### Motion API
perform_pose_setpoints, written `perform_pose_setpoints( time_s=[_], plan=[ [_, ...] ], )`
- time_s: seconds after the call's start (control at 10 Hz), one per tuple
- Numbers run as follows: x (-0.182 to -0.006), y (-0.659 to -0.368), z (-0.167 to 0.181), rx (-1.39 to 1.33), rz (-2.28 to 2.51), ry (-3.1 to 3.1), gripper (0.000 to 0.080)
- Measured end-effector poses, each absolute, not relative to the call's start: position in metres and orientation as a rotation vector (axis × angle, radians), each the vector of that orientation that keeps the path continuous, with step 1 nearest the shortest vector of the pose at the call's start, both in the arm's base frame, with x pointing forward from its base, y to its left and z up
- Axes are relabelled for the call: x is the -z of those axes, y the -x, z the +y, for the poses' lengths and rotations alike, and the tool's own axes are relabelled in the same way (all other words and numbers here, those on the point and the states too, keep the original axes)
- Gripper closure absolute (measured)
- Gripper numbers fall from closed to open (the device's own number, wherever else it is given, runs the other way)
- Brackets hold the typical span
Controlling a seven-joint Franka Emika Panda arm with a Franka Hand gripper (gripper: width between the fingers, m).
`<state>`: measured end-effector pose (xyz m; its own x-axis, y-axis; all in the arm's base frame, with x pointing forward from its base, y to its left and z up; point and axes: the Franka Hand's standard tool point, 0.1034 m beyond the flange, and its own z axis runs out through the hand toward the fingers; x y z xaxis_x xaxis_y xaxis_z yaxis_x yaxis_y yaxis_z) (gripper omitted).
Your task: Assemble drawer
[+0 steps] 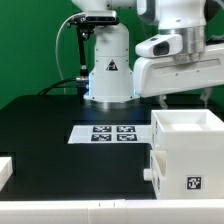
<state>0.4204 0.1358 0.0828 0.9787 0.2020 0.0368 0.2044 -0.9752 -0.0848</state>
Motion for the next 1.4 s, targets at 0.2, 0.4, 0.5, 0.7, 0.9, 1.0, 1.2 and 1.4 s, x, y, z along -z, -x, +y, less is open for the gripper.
perform_pose_setpoints(
  time_s=[0.2,0.4,0.5,0.7,0.9,1.0,1.2,1.4],
  plan=[
    [-0.077,-0.419,0.146,0.051,-0.234,3.033,0.0150],
    [-0.078,-0.419,0.146,0.051,-0.232,3.033,0.0150],
    [-0.077,-0.417,0.147,0.047,-0.187,3.035,0.0150],
    [-0.061,-0.393,0.162,-0.017,-0.021,3.045,0.0150],
    [-0.044,-0.383,0.172,-0.038,0.006,3.038,0.0150],
    [-0.043,-0.386,0.173,-0.024,0.006,3.035,0.0150],
    [-0.043,-0.386,0.173,-0.024,0.006,3.035,0.0150],
    [-0.043,-0.386,0.173,-0.024,0.006,3.035,0.0150]
  ],
)
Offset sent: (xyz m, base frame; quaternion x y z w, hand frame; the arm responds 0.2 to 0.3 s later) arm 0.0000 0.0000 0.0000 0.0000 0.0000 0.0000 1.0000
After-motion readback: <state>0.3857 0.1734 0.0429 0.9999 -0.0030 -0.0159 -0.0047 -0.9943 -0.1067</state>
